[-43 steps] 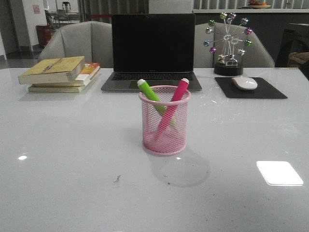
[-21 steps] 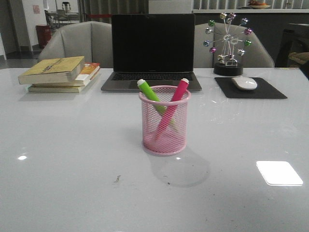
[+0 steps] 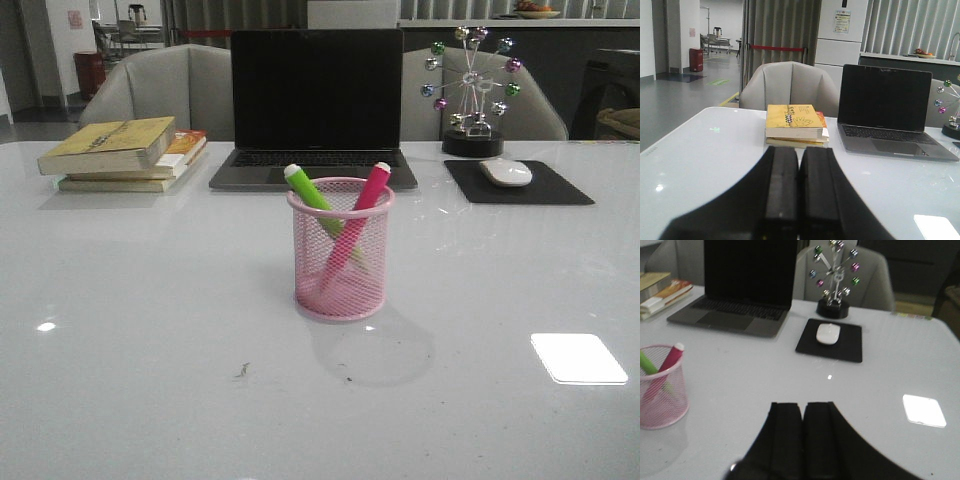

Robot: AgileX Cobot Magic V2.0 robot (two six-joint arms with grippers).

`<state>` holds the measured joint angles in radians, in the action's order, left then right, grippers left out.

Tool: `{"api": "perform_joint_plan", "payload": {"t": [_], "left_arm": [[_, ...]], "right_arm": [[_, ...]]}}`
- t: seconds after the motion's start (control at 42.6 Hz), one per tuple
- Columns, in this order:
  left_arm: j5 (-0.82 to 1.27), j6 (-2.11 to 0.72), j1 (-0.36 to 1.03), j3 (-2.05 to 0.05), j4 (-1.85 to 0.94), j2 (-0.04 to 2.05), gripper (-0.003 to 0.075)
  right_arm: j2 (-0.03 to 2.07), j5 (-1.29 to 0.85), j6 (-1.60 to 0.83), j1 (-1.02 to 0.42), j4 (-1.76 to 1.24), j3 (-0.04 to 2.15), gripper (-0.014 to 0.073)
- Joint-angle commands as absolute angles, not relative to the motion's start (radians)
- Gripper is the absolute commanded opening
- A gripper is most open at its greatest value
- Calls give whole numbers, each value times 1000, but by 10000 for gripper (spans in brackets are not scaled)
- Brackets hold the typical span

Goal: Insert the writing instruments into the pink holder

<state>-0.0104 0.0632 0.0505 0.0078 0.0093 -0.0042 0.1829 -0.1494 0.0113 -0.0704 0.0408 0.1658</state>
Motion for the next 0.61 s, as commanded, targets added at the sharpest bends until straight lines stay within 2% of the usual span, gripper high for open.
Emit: {"api": "perform_joint_plan", "payload": {"t": [0.0,0.164,0.587], "left_arm": [[-99,62,52,9,0,-24,93],[-99,62,52,9,0,-24,93],[-99,62,52,9,0,-22,93]], "right_arm": [[93,18,0,-23,47,106,58],[-28,117,7,6,42,-20,58],[-33,31,15,7,-12,-16,58]]}}
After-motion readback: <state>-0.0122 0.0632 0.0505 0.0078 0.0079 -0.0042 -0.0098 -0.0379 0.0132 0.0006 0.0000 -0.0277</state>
